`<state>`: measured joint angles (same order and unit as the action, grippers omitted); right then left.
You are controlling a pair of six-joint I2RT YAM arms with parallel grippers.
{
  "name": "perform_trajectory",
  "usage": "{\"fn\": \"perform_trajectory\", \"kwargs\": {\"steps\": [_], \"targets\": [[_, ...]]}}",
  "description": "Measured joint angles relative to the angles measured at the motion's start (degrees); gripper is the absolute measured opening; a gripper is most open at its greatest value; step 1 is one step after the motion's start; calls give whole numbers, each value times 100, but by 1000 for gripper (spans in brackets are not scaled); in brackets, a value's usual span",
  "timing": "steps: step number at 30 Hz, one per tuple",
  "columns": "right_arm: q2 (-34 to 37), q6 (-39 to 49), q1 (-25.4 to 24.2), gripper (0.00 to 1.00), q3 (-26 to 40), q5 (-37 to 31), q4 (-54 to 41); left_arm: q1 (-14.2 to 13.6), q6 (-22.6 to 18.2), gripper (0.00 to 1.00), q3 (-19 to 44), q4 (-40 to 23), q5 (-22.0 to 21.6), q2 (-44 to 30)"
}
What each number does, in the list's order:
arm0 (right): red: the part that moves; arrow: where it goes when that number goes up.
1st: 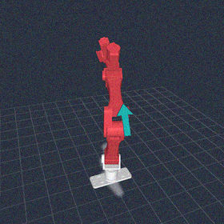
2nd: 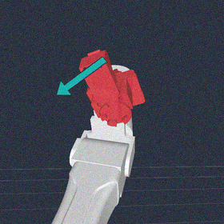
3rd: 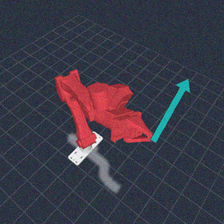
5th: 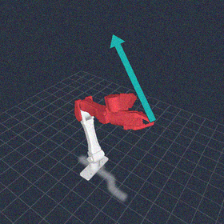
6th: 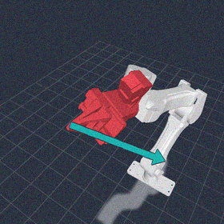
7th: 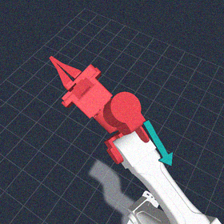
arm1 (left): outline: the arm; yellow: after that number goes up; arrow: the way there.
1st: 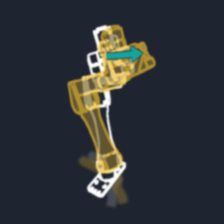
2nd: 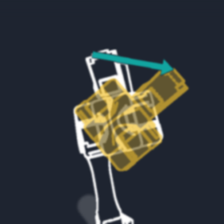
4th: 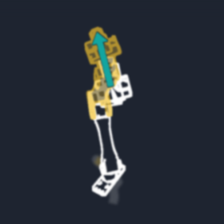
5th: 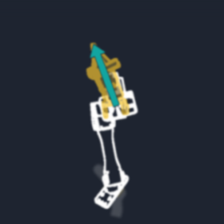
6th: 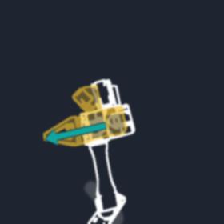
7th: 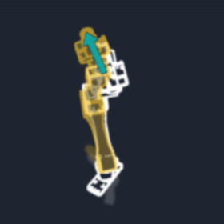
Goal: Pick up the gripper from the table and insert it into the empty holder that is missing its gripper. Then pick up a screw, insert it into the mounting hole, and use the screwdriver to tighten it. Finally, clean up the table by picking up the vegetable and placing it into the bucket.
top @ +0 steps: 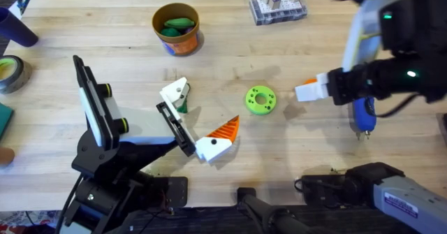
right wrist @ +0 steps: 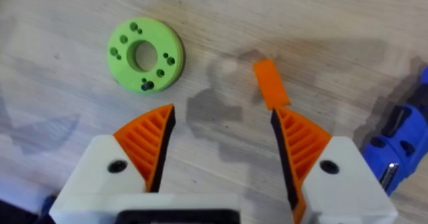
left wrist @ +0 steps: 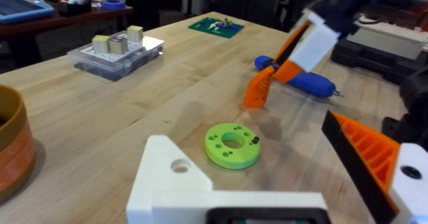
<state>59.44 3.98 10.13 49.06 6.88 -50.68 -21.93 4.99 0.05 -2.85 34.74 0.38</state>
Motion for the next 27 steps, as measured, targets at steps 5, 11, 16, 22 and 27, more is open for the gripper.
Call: {"fn": "perform_trajectory", "kwargs": {"steps": [5,11,16,22,27], "targets": [[199,36,55,874,7,6,-54,0,0,990,26,-11,-8,-37],[245,38,97,874,511,6,-53,0,0,990,26,-11,-70,-37],[-134,74,97,874,794,2,-11,0,0,990,26,-11,-115,-37],[-272,883,97,874,800,-169,-65,0,0,990,26,-11,-124,-37],[13,1884,97,874,800,-311,-84,0,0,990,26,-11,-133,-37]]}}
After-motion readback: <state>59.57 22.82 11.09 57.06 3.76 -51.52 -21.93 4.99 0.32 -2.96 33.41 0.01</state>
